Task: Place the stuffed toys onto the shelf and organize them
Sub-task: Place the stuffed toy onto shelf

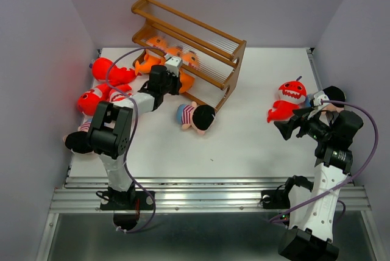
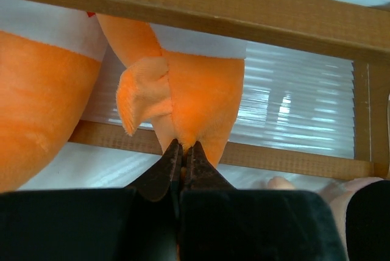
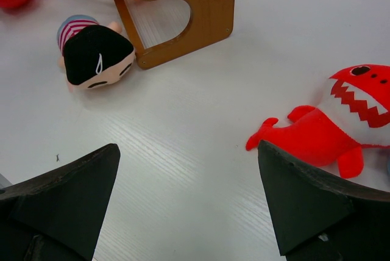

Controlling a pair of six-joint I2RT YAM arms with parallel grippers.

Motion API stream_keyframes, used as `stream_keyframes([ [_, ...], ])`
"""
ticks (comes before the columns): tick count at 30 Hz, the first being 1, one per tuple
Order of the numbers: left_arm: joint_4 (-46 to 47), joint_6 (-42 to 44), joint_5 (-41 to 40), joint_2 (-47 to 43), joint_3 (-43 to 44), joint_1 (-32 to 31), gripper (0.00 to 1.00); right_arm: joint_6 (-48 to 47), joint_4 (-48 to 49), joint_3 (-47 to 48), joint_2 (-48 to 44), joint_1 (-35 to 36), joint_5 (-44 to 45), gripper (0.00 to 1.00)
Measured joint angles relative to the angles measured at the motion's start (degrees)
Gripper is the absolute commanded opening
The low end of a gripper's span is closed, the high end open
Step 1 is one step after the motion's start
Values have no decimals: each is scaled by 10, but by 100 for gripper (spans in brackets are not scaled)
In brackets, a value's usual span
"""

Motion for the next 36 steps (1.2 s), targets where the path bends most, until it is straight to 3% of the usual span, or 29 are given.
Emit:
stream_keyframes([
  [8,-35,15,14,46,61,0,0,0,0,0,0,0,0,100],
  [22,-46,0,79,64,75,13,0,0,0,0,0,0,0,100],
  [26,-52,-13,81,80,84,25,7,0,0,0,0,0,0,100],
  [28,-56,-21,81,83,87,30,15,0,0,0,0,0,0,100],
  [29,-58,-23,80,83,88,32,24,0,0,0,0,0,0,100],
  [36,-59,-42,69,83,91,35,42,-1,0,0,0,0,0,100],
])
